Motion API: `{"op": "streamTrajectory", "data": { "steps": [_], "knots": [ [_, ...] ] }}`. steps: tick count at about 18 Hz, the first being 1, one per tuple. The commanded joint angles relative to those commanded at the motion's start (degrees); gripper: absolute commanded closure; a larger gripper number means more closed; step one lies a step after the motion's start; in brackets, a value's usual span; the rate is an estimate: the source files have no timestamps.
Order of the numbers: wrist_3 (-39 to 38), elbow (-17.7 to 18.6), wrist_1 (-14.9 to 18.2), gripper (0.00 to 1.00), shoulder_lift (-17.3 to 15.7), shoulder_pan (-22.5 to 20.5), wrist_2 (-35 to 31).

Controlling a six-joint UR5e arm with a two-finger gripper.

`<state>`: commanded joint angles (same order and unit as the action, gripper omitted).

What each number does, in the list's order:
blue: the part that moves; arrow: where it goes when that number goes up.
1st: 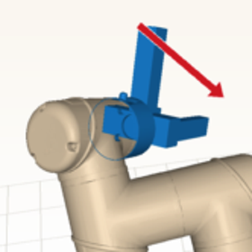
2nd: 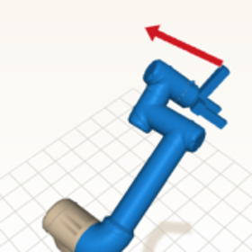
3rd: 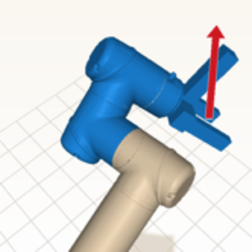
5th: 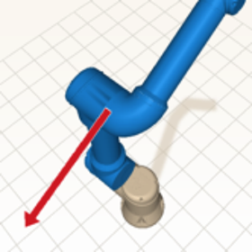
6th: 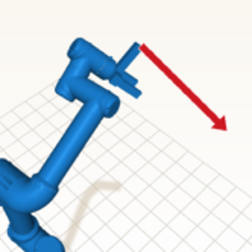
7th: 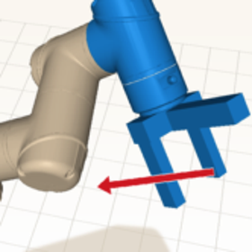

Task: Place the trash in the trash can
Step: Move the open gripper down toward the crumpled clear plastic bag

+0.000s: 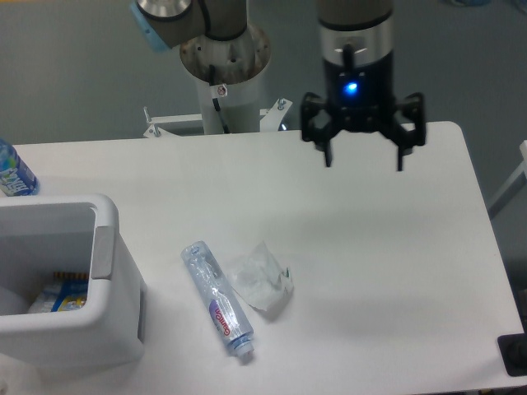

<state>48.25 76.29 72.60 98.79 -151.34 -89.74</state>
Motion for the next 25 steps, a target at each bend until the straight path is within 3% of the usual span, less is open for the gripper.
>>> {"op": "streamTrajectory", "data": {
  "steps": [7,11,16,20,25],
  "knots": [
    [2.11,2.72,-4.57,0.0,1.4,-1.67,0.35],
    [1.85,3.78,-4.66,0.0,2.9,-1.67,0.44],
    [-7.18,6.94,-6.68,0.0,5.1,-0.8,-0.09],
    [-10.98,9.49,-6.69,0.0,6.68,2.62,0.35],
    [-14.23,10.46,-6.51,0.0,11.07,5.79,0.61]
  ]
}}
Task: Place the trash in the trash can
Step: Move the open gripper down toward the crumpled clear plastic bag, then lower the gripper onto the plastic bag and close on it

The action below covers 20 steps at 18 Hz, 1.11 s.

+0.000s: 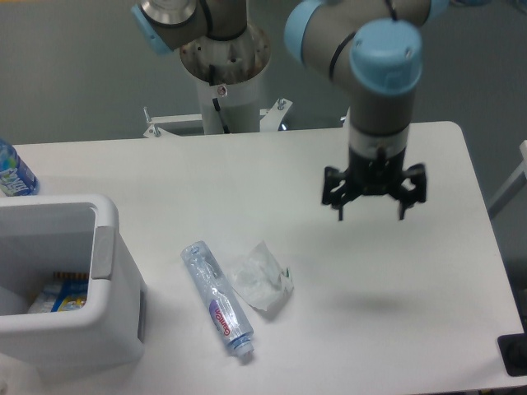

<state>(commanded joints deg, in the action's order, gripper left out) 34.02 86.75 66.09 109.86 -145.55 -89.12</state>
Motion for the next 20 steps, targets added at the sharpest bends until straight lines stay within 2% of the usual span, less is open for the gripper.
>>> {"op": "streamTrajectory", "data": {
  "steps": [4,9,12,14,16,20],
  "knots": [
    [-0.01,2.28,-0.35,0.0,2.37,0.97,0.09],
    [-0.8,2.38,-2.72,0.0,6.15,2.9,0.18],
    [-2.46,2.64,-2.81,0.0,8.0,3.6,2.1],
    [-3.69,2.99,-4.38,0.0,9.14,4.13,2.11],
    [-4.22,3.17,-6.15,0.0,9.5,4.57,2.11],
    [-5.89,3.61,-6.76,0.0,11.43,4.84,1.85]
  ]
}}
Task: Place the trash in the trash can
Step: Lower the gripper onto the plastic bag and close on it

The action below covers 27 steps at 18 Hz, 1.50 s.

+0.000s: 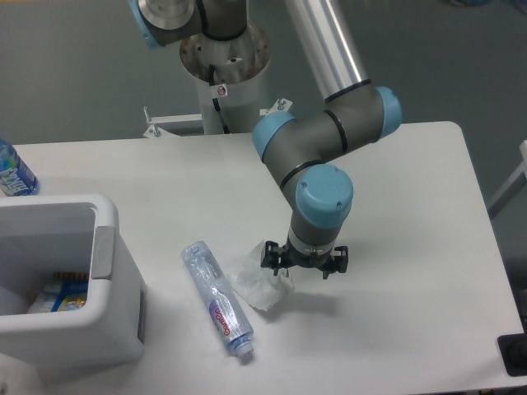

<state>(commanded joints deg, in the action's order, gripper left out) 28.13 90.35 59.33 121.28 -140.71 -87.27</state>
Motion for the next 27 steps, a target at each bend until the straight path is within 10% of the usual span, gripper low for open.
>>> {"op": "streamTrajectory", "data": {
  "steps": [6,12,21,27],
  "knots": [
    [-1.41,0.09,-3.52,0.14,1.24,0.79,-0.88],
    [-2.64,0.09,-3.69,0.98,1.24,0.88,-4.65],
    [-3.43,-2.37,-3.52,1.0,0.36,0.79,-4.57],
    [-11.33,-13.52,-3.95,1.0,-1.93,-0.44,3.4]
  ]
}}
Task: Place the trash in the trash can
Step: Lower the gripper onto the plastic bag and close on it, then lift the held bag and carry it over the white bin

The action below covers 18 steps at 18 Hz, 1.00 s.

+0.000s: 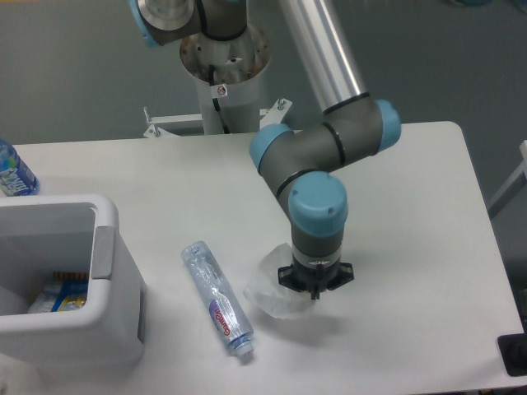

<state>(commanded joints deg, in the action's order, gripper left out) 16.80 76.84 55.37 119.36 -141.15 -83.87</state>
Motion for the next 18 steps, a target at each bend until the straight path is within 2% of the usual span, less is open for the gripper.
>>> {"op": "streamTrajectory", "data": {
  "steps": [2,3,7,9,12,15,18],
  "knots": [
    [-4.47,-2.47,-0.62,1.0,-0.44,-0.09,5.28],
    [-7.28,-2.74,-0.97,1.0,-1.66,-0.09,7.56],
    [-15.47,-2.22,-1.85,1.0,-7.02,0.61,16.35],
    [-18.2,-2.04,-1.85,1.0,-9.92,1.31,17.69],
    [-20.93,-2.04,-1.94,1.0,-13.61,4.73,17.69],
    [-21.37,-1.52,-1.94,1.0,-15.81,10.7,18.04],
    [-22.16,-0.81,-1.94,1.0,-16.0,15.89,17.96]
  ]
}}
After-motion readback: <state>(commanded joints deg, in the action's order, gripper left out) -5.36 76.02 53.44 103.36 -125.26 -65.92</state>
